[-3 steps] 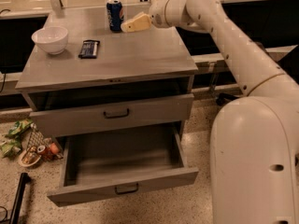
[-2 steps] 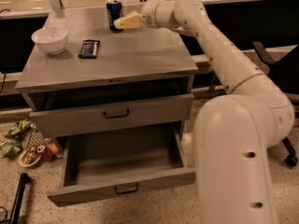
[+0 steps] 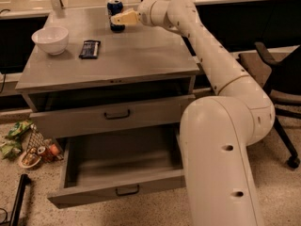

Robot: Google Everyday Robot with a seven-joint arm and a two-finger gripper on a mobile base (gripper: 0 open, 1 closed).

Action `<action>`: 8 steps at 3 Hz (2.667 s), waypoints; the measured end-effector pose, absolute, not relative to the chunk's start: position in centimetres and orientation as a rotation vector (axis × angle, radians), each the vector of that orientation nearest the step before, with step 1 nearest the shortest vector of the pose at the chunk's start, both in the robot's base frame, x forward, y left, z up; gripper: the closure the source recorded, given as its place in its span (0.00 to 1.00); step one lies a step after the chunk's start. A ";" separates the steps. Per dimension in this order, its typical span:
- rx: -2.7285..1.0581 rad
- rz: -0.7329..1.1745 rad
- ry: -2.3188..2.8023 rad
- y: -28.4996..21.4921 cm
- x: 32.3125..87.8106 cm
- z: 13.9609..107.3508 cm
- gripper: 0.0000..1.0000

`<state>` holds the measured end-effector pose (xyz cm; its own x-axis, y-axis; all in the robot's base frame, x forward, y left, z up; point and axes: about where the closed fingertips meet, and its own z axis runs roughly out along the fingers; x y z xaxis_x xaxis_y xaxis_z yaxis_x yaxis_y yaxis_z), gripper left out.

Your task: Place pepsi can into middle drawer

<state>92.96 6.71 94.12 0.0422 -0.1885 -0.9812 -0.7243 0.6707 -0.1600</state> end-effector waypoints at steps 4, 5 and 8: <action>-0.623 0.424 1.654 9.8 99.3 90.2 0.00; -0.604 0.387 1.653 9.3 100.4 89.4 0.00; -0.560 0.388 1.554 12.2 102.2 89.0 0.00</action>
Offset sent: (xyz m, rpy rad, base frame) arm 0.0805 0.0179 -0.0245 0.0218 0.1227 -0.2250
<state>102.17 12.19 89.04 -0.0031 -0.1131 -0.9936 -0.5671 0.8185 -0.0914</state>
